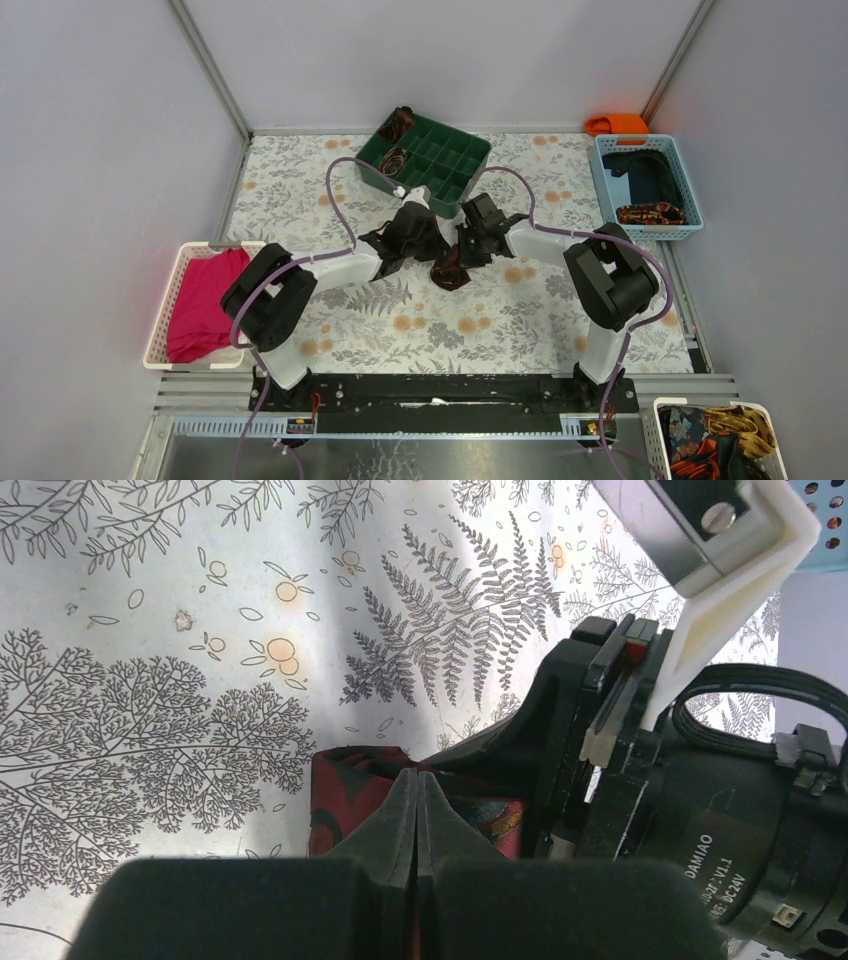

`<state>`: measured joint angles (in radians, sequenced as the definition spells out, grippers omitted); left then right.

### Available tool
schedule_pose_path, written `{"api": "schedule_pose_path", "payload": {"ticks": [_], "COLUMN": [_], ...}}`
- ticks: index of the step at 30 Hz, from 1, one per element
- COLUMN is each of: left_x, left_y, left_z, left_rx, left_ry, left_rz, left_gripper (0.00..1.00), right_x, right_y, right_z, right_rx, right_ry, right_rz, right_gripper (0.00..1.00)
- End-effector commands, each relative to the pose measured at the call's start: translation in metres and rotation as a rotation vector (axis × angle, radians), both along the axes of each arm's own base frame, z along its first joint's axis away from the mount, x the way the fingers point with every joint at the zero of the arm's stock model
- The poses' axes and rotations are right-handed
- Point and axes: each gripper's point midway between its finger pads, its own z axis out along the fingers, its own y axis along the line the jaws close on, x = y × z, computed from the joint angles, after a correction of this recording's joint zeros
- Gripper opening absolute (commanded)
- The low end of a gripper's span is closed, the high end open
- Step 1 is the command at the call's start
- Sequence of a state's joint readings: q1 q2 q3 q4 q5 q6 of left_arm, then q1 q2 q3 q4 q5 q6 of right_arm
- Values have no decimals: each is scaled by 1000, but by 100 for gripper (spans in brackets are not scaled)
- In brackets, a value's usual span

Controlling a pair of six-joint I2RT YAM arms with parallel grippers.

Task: Roll the ties
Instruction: Roll the tie at the center of the board.

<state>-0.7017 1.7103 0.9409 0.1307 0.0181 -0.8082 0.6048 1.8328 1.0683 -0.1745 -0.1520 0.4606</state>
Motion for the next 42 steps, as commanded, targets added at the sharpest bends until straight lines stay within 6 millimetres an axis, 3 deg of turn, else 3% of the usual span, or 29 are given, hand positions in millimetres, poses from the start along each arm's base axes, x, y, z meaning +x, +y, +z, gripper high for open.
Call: {"api": "schedule_pose_path", "payload": {"ticks": [1,16,25,30,35,42], "left_x": [-16,-30,-32,-33,-35,-28], "left_y": [-14,-21,-28,-34,-35,-18], "left_z": [-5,-11,-11,-10,-10,-1], "left_rx": [-12,-3,-1,-8,-9,63], "left_ry": [16,23,22,23,25,-19], "left_rz": [-64,-87,-100,-114,-119,-75], "left_gripper": [0,0,0,0,0,0], "right_x": [-6,-39,-50,-57,-54,-35], "right_y": [-1,-54,-80,-73,-49,-8], "right_z": [-1,-15,-8,-21,-30,-30], "right_rx": [-17,-181,-250,-210,-127,-80], "right_ry": [6,22,-3,29,65,66], "right_rz": [0,-72,-118,-99,-56,17], "right_gripper": [7,7,5,0,0,0]}}
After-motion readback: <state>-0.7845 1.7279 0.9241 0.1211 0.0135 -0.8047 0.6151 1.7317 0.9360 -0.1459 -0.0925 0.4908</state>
